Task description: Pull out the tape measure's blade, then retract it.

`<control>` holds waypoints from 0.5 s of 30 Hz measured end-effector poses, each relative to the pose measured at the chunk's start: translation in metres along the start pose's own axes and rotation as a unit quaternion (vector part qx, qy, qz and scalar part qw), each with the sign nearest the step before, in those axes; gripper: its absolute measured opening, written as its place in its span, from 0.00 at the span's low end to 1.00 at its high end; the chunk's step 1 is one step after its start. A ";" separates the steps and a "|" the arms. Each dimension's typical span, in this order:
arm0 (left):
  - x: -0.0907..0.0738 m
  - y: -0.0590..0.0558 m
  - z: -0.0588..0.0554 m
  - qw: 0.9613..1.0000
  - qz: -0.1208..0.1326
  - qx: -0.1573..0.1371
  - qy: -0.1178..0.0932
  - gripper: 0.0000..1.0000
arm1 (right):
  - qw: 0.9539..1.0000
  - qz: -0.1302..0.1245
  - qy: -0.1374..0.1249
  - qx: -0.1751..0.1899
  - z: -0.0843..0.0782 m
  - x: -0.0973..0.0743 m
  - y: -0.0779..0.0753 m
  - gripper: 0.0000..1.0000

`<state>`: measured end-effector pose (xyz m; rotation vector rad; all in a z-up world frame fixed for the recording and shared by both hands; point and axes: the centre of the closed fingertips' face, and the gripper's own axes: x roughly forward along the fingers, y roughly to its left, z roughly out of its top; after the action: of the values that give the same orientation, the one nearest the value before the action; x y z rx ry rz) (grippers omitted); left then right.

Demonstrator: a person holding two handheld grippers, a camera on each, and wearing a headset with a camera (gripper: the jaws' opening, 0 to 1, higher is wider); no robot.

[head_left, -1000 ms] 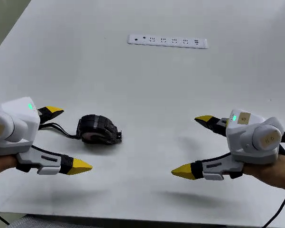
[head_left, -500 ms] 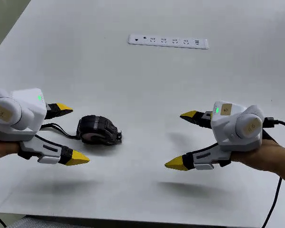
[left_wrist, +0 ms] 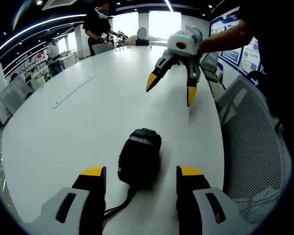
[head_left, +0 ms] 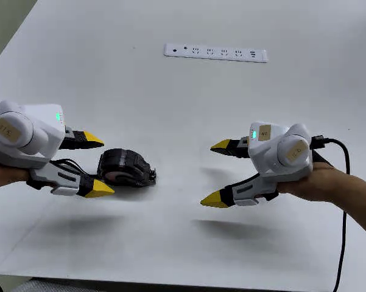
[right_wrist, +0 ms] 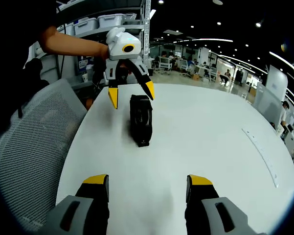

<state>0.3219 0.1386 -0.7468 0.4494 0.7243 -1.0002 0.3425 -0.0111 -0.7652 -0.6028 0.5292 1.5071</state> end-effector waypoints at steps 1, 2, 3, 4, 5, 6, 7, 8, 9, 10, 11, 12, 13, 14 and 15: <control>0.000 0.000 0.000 1.000 -0.003 0.002 0.001 0.50 | 1.000 0.003 0.000 -0.003 0.001 0.002 0.000 0.60; 0.001 0.000 0.000 1.000 -0.006 0.006 0.003 0.49 | 1.000 0.007 0.000 -0.007 0.003 0.005 0.001 0.59; 0.001 0.000 0.001 1.000 -0.007 0.010 0.003 0.48 | 1.000 0.010 0.001 -0.009 0.003 0.007 0.001 0.57; 0.002 0.001 0.001 1.000 -0.008 0.012 0.004 0.47 | 1.000 0.013 0.001 -0.011 0.004 0.009 0.001 0.56; 0.002 0.001 0.002 1.000 -0.010 0.017 0.005 0.46 | 1.000 0.017 0.002 -0.016 0.005 0.011 0.002 0.54; 0.003 0.002 0.002 1.000 -0.011 0.020 0.007 0.46 | 1.000 0.020 0.003 -0.020 0.006 0.013 0.003 0.53; 0.003 0.003 0.001 1.000 -0.013 0.024 0.009 0.46 | 1.000 0.021 0.005 -0.022 0.006 0.015 0.003 0.52; 0.004 0.004 0.001 0.999 -0.015 0.029 0.013 0.45 | 0.999 0.023 0.008 -0.024 0.006 0.018 0.003 0.51; 0.004 0.005 0.001 0.999 -0.015 0.030 0.016 0.45 | 0.999 0.026 0.009 -0.025 0.007 0.020 0.003 0.51; 0.005 0.005 0.000 0.999 -0.020 0.032 0.020 0.45 | 0.999 0.029 0.010 -0.032 0.008 0.022 0.004 0.49; 0.005 0.004 0.000 0.999 -0.024 0.034 0.023 0.44 | 0.999 0.031 0.010 -0.032 0.009 0.024 0.004 0.47; 0.006 0.004 -0.001 0.999 -0.029 0.037 0.027 0.43 | 0.999 0.034 0.009 -0.032 0.010 0.026 0.004 0.46; 0.007 0.004 -0.002 0.998 -0.033 0.040 0.031 0.41 | 0.999 0.035 0.009 -0.032 0.011 0.028 0.004 0.45; 0.008 0.004 -0.003 0.998 -0.037 0.044 0.037 0.39 | 0.999 0.036 0.010 -0.033 0.012 0.031 0.003 0.45; 0.009 0.004 -0.003 0.997 -0.038 0.047 0.039 0.38 | 0.999 0.038 0.010 -0.033 0.013 0.032 0.003 0.44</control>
<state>0.3276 0.1377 -0.7554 0.5479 0.7717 -1.0959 0.3392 0.0217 -0.7770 -0.6565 0.5240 1.5970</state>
